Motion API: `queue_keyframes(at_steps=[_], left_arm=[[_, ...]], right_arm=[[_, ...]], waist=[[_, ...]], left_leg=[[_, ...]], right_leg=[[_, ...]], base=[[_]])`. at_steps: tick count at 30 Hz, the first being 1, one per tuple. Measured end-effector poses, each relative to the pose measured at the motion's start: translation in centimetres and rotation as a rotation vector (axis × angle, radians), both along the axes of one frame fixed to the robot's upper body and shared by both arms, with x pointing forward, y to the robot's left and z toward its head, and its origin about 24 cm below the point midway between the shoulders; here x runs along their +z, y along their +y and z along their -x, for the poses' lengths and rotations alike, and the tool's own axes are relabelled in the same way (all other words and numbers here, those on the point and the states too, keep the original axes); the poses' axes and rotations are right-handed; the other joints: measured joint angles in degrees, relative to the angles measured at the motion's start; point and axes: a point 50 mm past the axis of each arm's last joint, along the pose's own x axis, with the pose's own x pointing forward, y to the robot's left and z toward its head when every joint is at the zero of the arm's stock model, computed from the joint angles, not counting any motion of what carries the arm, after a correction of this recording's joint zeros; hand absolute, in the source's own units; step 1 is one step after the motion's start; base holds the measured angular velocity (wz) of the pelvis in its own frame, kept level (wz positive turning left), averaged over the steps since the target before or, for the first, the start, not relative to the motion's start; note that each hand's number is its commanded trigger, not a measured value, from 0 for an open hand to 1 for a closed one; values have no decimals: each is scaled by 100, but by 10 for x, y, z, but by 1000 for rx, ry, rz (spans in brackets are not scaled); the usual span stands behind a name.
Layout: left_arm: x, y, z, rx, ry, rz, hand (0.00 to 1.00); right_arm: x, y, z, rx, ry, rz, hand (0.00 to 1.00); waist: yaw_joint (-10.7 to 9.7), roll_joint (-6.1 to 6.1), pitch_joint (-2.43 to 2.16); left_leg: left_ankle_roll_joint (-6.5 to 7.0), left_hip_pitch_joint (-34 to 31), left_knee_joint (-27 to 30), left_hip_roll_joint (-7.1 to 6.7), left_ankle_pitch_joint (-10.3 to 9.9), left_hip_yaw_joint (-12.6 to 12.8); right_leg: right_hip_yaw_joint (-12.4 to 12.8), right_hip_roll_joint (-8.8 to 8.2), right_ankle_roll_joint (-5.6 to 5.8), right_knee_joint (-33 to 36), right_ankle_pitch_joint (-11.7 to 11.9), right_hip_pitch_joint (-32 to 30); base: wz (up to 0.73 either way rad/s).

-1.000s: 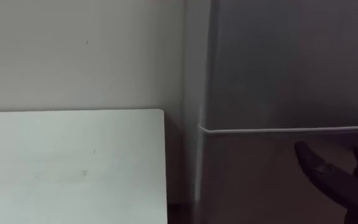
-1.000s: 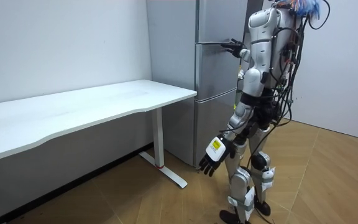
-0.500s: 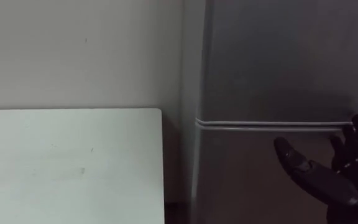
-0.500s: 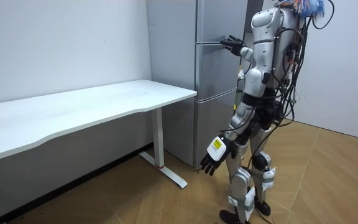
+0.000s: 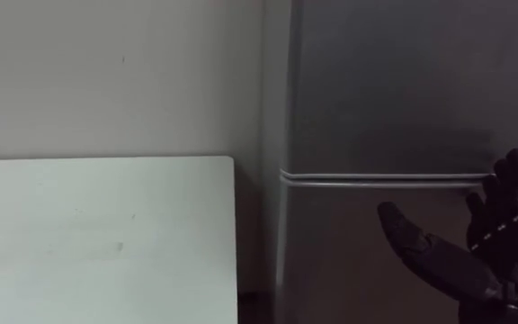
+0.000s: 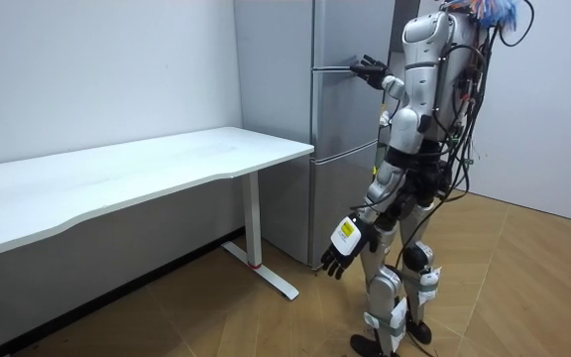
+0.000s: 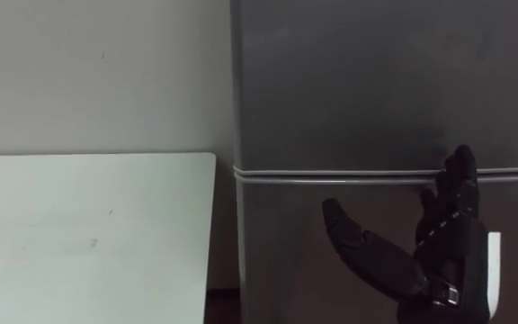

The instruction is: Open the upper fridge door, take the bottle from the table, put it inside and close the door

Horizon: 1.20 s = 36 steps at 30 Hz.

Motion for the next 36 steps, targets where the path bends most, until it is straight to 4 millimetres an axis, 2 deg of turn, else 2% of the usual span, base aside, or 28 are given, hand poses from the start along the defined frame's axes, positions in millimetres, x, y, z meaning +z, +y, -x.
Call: queue_keyframes(at_steps=[12,17,23,32,36], left_arm=[[0,0,1,-7,10,-4,0],[0,1,0,-6,7,-8,0],[1,2,-2,-24,4,-15,0],[1,2,-5,-30,-1,-14,0],[1,2,-7,-31,-9,-14,0]], right_arm=[[0,2,-1,-9,6,30,0],[4,5,-4,-10,-3,55,0],[6,5,-4,-14,-7,68,0],[12,7,-2,-24,-27,116,0],[21,11,-1,-13,-73,137,0]], waist=[[72,-17,4],[99,-76,16],[103,-124,3],[115,-109,-3],[204,-87,-7]], left_leg=[[-3,0,27,-1,4,-32],[-3,-9,40,2,4,-36],[-3,-53,73,-1,4,-117],[-4,-147,158,-12,4,-305],[-4,-159,156,-12,5,-326]], right_leg=[[-15,-1,-2,20,1,21],[-15,0,-8,28,7,15],[-65,-1,-12,22,9,4],[-163,3,-27,16,18,-4],[-173,3,-28,15,18,-2]], base=[[0],[0],[2],[7],[1]])
